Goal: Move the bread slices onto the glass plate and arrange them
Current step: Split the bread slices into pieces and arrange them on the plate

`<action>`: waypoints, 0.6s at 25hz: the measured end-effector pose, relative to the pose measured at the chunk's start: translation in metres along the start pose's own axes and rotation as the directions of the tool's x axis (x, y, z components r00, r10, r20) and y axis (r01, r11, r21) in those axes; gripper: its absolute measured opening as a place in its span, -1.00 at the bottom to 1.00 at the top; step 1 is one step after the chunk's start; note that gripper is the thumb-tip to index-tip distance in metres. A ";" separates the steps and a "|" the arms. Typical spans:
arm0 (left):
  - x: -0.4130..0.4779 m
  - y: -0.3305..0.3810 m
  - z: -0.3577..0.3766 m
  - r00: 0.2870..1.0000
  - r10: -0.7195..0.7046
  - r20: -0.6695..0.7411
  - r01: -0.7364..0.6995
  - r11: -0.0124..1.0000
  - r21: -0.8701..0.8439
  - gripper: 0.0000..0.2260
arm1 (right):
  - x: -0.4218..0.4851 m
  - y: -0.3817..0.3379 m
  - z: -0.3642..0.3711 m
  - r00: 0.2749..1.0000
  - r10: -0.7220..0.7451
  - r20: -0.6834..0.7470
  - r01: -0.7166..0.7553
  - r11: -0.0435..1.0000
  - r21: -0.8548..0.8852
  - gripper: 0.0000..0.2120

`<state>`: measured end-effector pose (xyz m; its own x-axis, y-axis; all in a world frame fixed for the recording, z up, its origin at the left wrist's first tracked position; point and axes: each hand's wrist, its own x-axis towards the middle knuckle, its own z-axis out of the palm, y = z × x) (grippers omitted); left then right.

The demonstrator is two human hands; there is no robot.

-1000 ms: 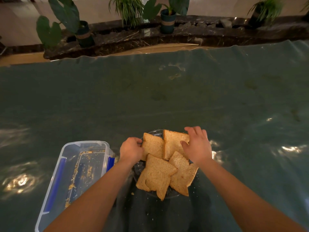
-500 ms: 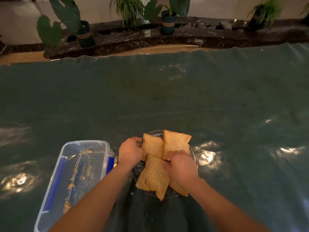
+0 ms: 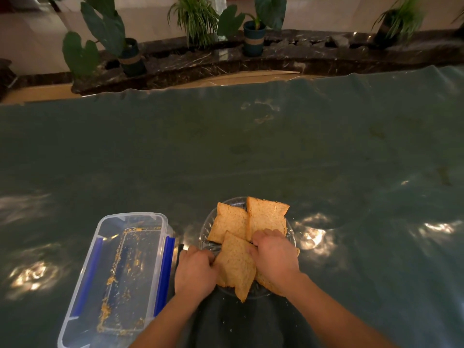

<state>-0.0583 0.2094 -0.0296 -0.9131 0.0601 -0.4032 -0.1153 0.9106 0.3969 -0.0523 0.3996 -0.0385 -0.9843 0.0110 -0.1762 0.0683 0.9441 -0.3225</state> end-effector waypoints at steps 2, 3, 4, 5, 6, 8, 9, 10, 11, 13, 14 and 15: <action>0.009 0.001 -0.009 0.998 -0.050 -0.025 0.046 0.987 -0.152 -0.93 | -0.002 -0.001 0.000 1.000 0.025 0.013 -0.025 0.999 0.032 -0.78; 0.013 0.003 -0.014 0.997 -0.075 -0.037 0.067 0.981 -0.184 -0.91 | -0.002 -0.001 0.001 0.999 0.044 0.025 -0.045 0.998 0.043 -0.78; 0.017 0.005 -0.017 0.996 -0.083 -0.040 0.074 0.980 -0.184 -0.87 | -0.004 -0.001 0.002 0.997 0.062 0.035 -0.064 0.997 0.045 -0.77; 0.021 0.006 -0.017 0.996 -0.078 -0.032 0.071 0.983 -0.169 -0.83 | -0.004 -0.001 0.003 0.996 0.078 0.040 -0.080 0.996 0.044 -0.77; 0.022 0.007 -0.017 0.997 -0.071 -0.020 0.067 0.987 -0.148 -0.81 | -0.006 -0.002 0.003 0.995 0.090 0.042 -0.091 0.995 0.044 -0.77; 0.023 0.006 -0.015 0.998 -0.060 -0.008 0.059 0.992 -0.107 -0.80 | -0.006 -0.002 0.003 0.994 0.089 0.069 -0.092 0.995 0.049 -0.77; 0.023 0.005 -0.014 0.998 -0.064 -0.010 0.063 0.992 -0.106 -0.80 | -0.006 -0.002 0.001 0.992 0.088 0.090 -0.093 0.994 0.052 -0.78; 0.025 0.005 -0.014 0.997 -0.071 -0.027 0.067 0.991 -0.114 -0.80 | -0.003 -0.001 -0.002 0.989 0.107 0.104 -0.115 0.991 0.069 -0.78; 0.028 0.007 -0.014 0.996 -0.073 -0.058 0.066 0.990 -0.123 -0.79 | 0.002 0.004 -0.005 0.984 0.156 0.090 -0.166 0.980 0.111 -0.80; 0.035 0.013 -0.016 0.990 -0.071 -0.125 0.057 0.992 -0.111 -0.77 | 0.018 0.022 -0.016 0.957 0.289 -0.028 -0.275 0.932 0.238 -0.87; 0.040 0.017 -0.016 0.989 -0.067 -0.134 0.058 0.996 -0.073 -0.77 | 0.027 0.033 -0.022 0.937 0.336 -0.100 -0.296 0.912 0.285 -0.83; 0.044 0.019 -0.018 0.990 -0.059 -0.129 0.058 0.998 -0.019 -0.80 | 0.036 0.043 -0.028 0.928 0.346 -0.140 -0.295 0.910 0.291 -0.74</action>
<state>-0.1078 0.2225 -0.0252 -0.9474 -0.0473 -0.3165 -0.1749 0.9048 0.3883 -0.0892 0.4497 -0.0324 -0.9124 0.3831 -0.1443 0.4001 0.7599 -0.5123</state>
